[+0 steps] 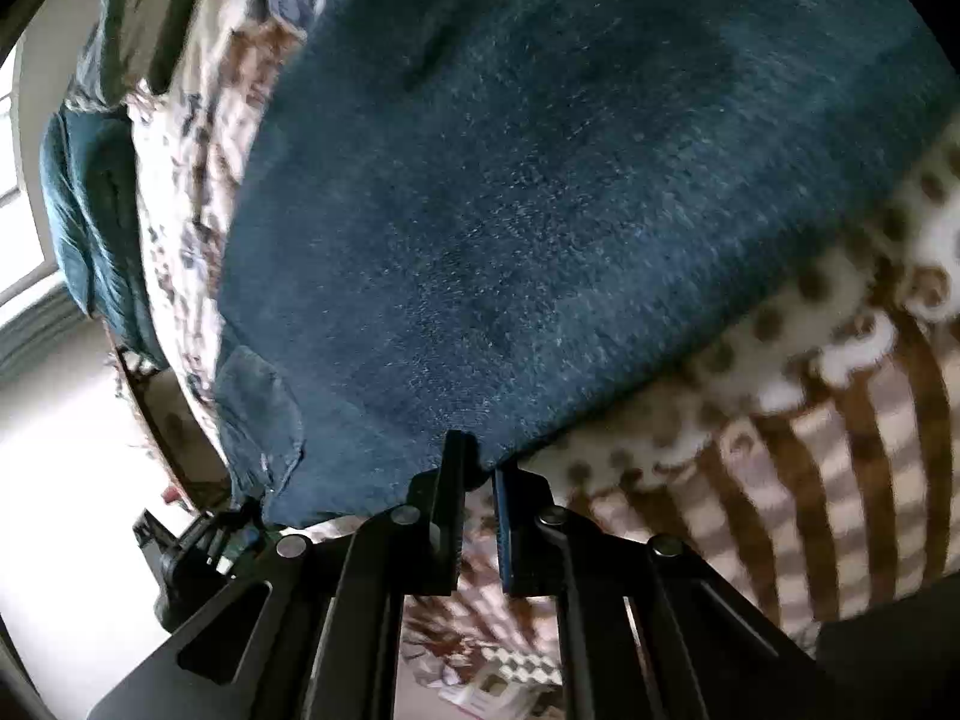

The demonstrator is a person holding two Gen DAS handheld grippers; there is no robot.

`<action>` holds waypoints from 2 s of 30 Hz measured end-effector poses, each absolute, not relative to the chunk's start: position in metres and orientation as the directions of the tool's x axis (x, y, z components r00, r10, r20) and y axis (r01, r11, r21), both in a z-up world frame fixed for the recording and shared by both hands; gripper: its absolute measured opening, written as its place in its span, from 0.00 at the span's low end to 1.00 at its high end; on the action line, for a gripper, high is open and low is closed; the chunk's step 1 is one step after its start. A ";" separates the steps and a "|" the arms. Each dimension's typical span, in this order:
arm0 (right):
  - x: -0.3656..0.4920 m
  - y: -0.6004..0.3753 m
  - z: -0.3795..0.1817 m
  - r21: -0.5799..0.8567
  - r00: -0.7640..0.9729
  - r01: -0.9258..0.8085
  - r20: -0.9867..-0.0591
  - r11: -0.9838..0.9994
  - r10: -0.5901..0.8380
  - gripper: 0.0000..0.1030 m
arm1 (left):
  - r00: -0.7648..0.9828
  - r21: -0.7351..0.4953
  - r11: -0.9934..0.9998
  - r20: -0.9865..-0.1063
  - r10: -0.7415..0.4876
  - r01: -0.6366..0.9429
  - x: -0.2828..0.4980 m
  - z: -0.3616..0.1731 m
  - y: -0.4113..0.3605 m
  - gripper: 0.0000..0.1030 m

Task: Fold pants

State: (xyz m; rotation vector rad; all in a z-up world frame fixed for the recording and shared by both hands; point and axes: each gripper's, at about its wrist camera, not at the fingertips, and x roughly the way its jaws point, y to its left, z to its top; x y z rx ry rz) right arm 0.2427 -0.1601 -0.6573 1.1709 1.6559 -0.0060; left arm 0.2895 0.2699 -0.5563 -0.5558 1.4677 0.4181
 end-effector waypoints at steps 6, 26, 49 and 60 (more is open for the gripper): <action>0.264 -0.164 -0.661 0.520 -0.077 0.618 -0.706 0.590 0.704 0.51 | 0.054 -0.031 0.846 -0.999 -0.002 -0.533 0.285 -0.541 0.261 0.41; 0.271 -0.621 -0.538 0.261 0.238 0.627 -0.961 0.734 0.139 0.77 | 0.150 0.113 0.992 -0.983 0.104 0.051 0.343 -0.531 -0.111 0.84; 0.283 -0.664 -0.524 0.215 0.418 0.425 -0.908 0.880 0.020 0.03 | 0.121 0.233 0.966 -0.962 0.246 -0.116 0.335 -0.547 -0.184 0.84; 0.291 -0.705 -0.610 0.305 0.154 0.584 -0.952 0.752 0.266 0.37 | 0.101 0.201 0.972 -0.972 0.213 -0.118 0.329 -0.556 -0.194 0.84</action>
